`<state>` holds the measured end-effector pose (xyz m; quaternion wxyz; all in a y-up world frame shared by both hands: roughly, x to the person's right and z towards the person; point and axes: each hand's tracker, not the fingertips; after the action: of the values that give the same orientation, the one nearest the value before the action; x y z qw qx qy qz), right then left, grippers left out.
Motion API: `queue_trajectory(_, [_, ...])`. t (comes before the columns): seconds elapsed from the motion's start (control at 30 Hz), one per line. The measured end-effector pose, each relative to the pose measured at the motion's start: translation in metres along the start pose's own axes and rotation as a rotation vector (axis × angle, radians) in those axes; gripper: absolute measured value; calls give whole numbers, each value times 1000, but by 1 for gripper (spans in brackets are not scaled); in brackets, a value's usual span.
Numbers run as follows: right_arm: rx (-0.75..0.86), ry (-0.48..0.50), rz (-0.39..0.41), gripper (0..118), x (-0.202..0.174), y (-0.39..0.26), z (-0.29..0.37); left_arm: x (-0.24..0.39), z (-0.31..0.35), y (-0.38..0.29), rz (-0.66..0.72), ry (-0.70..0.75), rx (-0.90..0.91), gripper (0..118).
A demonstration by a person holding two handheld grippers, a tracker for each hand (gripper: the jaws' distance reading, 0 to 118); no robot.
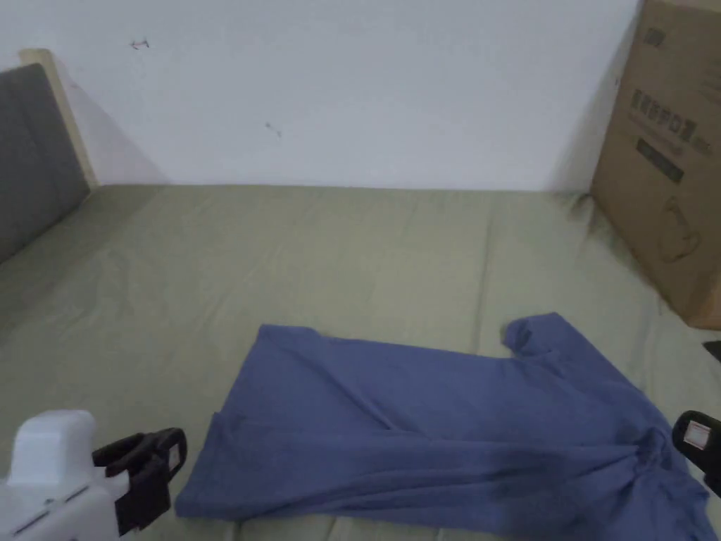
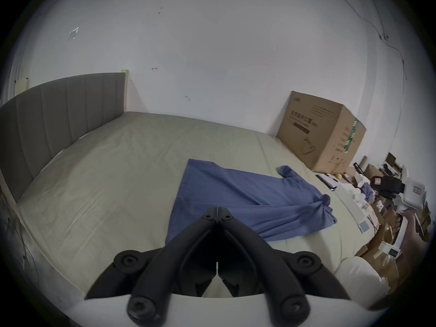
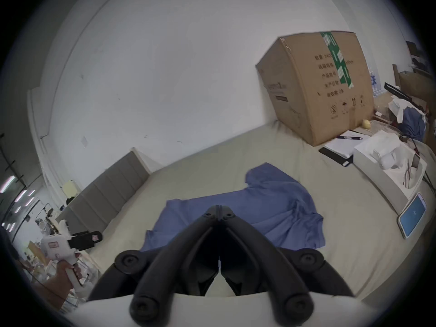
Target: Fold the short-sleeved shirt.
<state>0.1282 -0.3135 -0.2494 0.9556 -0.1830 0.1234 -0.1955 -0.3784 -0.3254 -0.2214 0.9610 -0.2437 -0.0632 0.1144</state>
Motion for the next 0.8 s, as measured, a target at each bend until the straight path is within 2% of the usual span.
queue_trajectory(0.07, [-25, 32, 17, 0, -6, 0, 2, -6, -7, 3, -24, 1, -12, 0])
queue_trajectory(0.13, [-69, 25, 71, 0, -7, -1, -1, -13, -23, 13, -84, 95, -72, 0])
queue_trajectory(0.17, [-85, 25, 82, 0, -7, -1, -2, -23, -43, 15, -83, 109, -132, 6])
queue_trajectory(0.23, [-114, 50, 45, 0, -4, -1, -2, -41, -77, 23, -43, 158, -326, 6])
queue_trajectory(0.3, [-116, 94, -43, 0, 3, -3, -4, -66, -123, 19, 36, 198, -527, 6])
queue_trajectory(0.37, [-152, 106, -70, 0, 9, -3, -9, -82, -151, 11, 95, 195, -578, 7])
queue_trajectory(0.4, [-159, 96, -63, 0, 13, -4, -11, -89, -162, 7, 125, 195, -590, 19])
queue_trajectory(0.43, [-171, 83, -56, 0, 15, -5, -13, -88, -172, 2, 132, 216, -595, 47])
queue_trajectory(0.47, [-193, 61, -49, 0, 17, -6, -16, -91, -183, -1, 120, 236, -602, 91])
queue_trajectory(0.5, [-218, 48, -48, 0, 20, -6, -19, -93, -194, -4, 120, 250, -623, 109])
queue_trajectory(0.67, [-284, 15, -74, 0, 43, -15, -33, -81, -220, -24, 198, 225, -719, 112])
queue_trajectory(0.77, [-310, -12, -91, 0, 52, -18, -41, -69, -231, -33, 31, 287, -734, 115])
queue_trajectory(0.8, [-317, -21, -97, 0, 51, -20, -42, -67, -234, -36, 30, 304, -741, 115])
